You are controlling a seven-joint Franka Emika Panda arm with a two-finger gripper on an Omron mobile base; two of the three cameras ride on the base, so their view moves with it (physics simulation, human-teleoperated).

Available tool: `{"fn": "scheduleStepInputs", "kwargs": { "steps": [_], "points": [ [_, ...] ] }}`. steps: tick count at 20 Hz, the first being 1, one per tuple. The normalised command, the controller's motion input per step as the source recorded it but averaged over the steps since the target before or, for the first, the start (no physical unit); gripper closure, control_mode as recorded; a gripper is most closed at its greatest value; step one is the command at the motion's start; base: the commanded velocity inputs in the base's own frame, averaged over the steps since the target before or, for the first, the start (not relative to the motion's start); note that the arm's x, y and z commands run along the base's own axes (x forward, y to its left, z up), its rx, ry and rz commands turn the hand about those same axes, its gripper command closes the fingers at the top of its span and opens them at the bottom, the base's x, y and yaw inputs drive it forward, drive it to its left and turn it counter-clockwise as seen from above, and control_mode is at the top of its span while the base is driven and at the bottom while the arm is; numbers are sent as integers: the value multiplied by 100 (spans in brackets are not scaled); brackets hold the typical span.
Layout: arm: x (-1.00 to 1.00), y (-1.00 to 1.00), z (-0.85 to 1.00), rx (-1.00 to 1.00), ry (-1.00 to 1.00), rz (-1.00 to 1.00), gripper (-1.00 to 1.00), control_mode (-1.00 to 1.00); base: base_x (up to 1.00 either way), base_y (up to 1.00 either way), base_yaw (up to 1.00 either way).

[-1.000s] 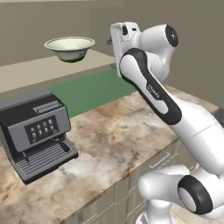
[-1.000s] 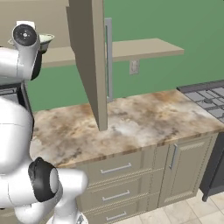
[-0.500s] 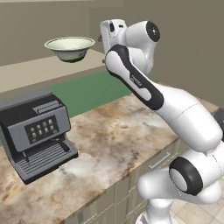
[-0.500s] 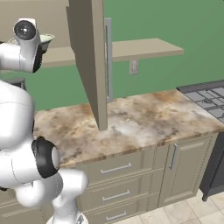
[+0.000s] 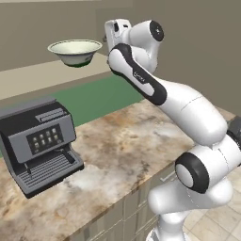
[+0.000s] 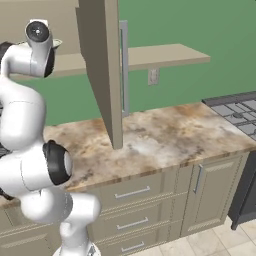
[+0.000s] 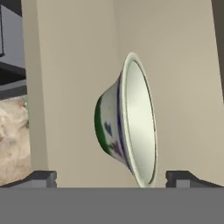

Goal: Pick up the bowls from the cabinet and place each bowl in front of a stool on the dining counter.

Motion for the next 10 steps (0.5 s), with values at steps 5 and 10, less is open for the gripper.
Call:
{"fn": "scheduleStepInputs", "kwargs": {
  "steps": [5, 10],
  "points": [
    [34, 6, 0, 0, 4, 0, -100, -100, 0, 0, 0],
    [29, 22, -1, 0, 4, 0, -100, -100, 0, 0, 0]
  ]
}}
